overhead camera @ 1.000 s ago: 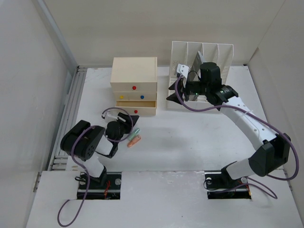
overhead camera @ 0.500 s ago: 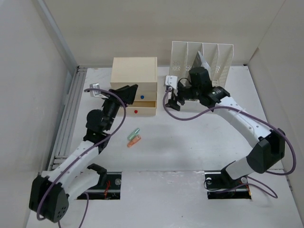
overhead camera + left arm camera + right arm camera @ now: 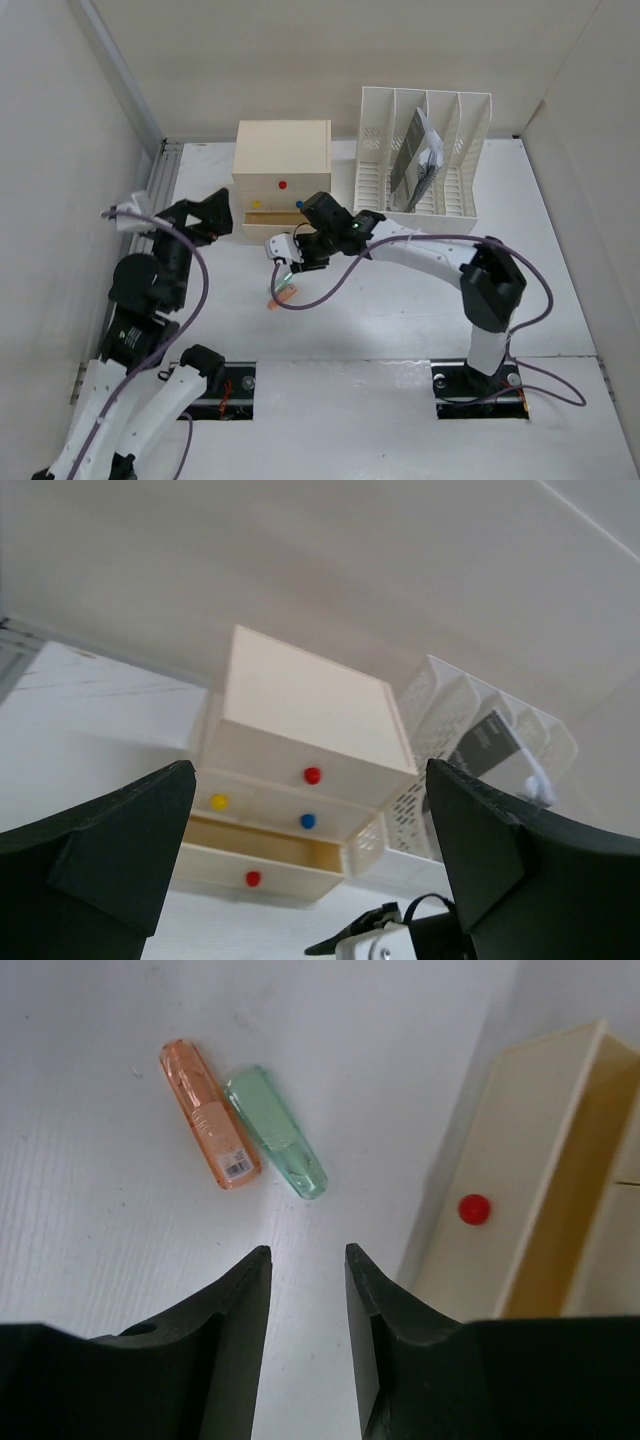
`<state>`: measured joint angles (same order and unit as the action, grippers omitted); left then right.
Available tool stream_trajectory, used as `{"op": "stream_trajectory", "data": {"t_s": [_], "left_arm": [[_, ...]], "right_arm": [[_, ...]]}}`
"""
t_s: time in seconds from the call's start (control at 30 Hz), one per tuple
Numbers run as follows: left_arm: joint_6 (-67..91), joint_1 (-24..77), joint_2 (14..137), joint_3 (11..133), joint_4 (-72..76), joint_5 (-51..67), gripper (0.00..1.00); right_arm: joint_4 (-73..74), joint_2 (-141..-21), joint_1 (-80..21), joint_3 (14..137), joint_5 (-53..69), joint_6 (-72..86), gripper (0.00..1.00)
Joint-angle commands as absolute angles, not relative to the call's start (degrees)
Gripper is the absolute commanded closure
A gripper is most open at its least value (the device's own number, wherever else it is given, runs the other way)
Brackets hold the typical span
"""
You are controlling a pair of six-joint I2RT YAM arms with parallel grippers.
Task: Organize the desk
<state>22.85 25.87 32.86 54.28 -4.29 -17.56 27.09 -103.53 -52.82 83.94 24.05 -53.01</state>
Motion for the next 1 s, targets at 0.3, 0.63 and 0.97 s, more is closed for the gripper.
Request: {"op": "stream_trajectory", "data": {"t_s": [0.3,0.63,0.97], "left_arm": [[14.85,23.38,17.59,42.36,-2.73,-21.8,0.0],[14.33,23.38,13.36,41.31,-2.2,-21.09,0.0],[14.33,23.38,13.36,41.31,-2.2,-19.95,0.0]], "right_arm": [[36.3,-121.11,-53.53,102.03,25.93,-62.49,0.57],[41.84,-127.71,-54.66,106.26,24.26,-67.94,0.54],[43.77,-131.83,-55.72,108.02,23.2,-69.61,0.54]]}}
